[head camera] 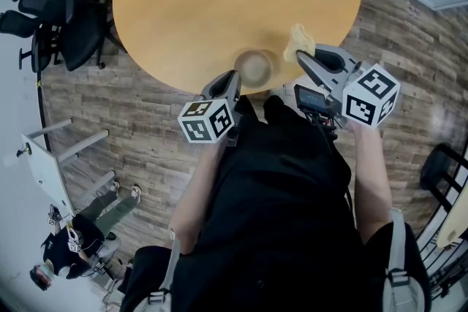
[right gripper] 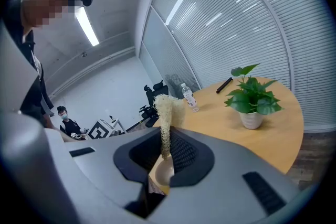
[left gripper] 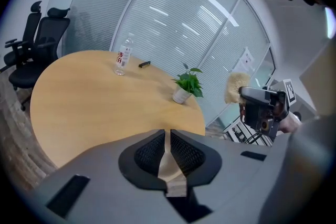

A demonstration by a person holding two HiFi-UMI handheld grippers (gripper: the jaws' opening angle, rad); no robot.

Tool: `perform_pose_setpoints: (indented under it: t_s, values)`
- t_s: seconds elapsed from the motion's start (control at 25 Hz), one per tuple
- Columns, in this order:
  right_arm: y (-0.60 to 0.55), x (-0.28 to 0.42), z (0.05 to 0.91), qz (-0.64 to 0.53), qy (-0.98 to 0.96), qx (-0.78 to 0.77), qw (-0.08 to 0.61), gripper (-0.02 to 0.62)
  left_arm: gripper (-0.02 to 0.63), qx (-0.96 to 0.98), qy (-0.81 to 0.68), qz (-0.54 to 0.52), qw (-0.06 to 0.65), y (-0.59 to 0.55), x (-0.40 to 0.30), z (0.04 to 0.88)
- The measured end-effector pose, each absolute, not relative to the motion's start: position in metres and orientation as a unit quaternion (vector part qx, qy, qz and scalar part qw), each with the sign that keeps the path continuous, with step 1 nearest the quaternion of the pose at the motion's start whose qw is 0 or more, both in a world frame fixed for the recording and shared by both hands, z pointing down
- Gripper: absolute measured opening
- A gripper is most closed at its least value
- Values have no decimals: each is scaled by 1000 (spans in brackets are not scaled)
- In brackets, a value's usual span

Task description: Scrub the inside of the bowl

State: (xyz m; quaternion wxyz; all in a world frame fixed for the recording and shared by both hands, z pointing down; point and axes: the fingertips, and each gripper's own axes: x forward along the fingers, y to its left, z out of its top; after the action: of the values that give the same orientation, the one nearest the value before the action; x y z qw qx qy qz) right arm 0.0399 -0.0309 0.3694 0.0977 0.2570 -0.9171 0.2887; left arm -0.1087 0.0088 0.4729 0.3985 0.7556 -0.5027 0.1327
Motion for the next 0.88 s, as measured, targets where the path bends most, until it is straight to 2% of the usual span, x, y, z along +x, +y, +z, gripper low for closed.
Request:
perform_pose_setpoints:
  t_s: [0.12, 0.4, 0.72, 0.88]
  values:
    - [-30, 41, 370, 290, -916, 258, 100, 37, 79, 741, -498, 129, 431, 13, -111, 486]
    - [-30, 42, 373, 291, -916, 255, 105, 37, 127, 707, -504, 128, 480, 20, -120, 513]
    - [-31, 42, 376, 295, -915, 256, 106, 37, 170, 675, -487, 134, 537, 39, -119, 553]
    - [-30, 47, 379, 300, -911, 260, 108, 37, 170, 641, -474, 76, 599, 44, -117, 563]
